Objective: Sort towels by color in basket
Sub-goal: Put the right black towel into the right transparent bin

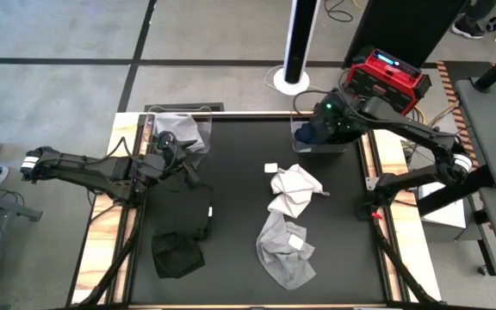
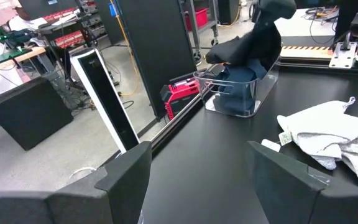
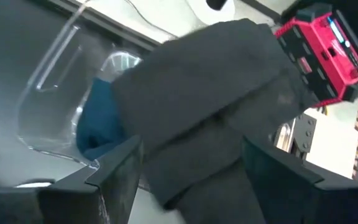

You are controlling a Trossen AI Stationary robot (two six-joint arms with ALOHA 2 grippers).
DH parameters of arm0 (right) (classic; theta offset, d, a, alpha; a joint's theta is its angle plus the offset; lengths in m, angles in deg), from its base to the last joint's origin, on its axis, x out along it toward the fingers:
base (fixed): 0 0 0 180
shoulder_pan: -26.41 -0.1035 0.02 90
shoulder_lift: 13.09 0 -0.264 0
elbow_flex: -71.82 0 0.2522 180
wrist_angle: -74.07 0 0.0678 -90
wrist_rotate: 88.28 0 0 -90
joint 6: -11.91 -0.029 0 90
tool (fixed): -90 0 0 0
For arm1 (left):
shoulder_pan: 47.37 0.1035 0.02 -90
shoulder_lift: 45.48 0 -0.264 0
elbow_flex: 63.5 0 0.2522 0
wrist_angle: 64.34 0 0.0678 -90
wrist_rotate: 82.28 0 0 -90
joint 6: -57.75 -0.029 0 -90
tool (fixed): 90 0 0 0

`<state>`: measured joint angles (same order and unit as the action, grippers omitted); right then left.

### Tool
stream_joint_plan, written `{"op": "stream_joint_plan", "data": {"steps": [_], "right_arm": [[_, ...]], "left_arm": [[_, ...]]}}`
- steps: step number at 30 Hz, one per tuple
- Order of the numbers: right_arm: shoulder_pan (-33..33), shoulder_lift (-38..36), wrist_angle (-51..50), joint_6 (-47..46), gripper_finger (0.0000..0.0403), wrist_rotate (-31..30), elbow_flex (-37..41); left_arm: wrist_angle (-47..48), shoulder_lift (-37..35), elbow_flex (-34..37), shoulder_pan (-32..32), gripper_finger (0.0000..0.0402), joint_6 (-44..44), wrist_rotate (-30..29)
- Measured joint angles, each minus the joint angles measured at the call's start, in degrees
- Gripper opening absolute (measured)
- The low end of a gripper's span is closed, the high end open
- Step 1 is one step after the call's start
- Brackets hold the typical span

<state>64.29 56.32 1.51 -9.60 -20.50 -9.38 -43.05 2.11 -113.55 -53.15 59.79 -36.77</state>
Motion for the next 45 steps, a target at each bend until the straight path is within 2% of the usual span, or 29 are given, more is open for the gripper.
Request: {"op": "stream_joint_plan", "data": {"steps": [9, 13, 18, 25, 33, 45], "right_arm": [[-1.7, 0.0, 3.4, 1.9, 0.0239, -0.5, -0.6], [-1.7, 0.0, 8.9, 3.6, 0.0212, -3.4, 1.3], [-1.7, 0.0, 18.7, 6.1, 0.0148, -3.4, 7.6], [-1.5, 0.0, 28.0, 7.1, 0.0022, -3.2, 17.7], [-0.8, 0.0, 28.0, 4.3, 0.0009, -3.3, 23.1], [1.5, 0.0, 29.8, 4.9, 0.0009, -6.9, 24.4]], "left_arm": [[0.0, 0.0, 0.0, 0.0, 0.0245, 0.0, 0.0], [0.0, 0.0, 0.0, 0.0, 0.0245, 0.0, 0.0], [0.0, 0.0, 0.0, 0.0, 0.0245, 0.0, 0.0], [0.0, 0.0, 0.0, 0.0, 0.0245, 0.0, 0.0], [-0.3, 0.0, 0.0, 0.0, 0.0245, 0.0, 0.0], [-0.2, 0.0, 0.0, 0.0, 0.0245, 0.5, 0.0]]}}
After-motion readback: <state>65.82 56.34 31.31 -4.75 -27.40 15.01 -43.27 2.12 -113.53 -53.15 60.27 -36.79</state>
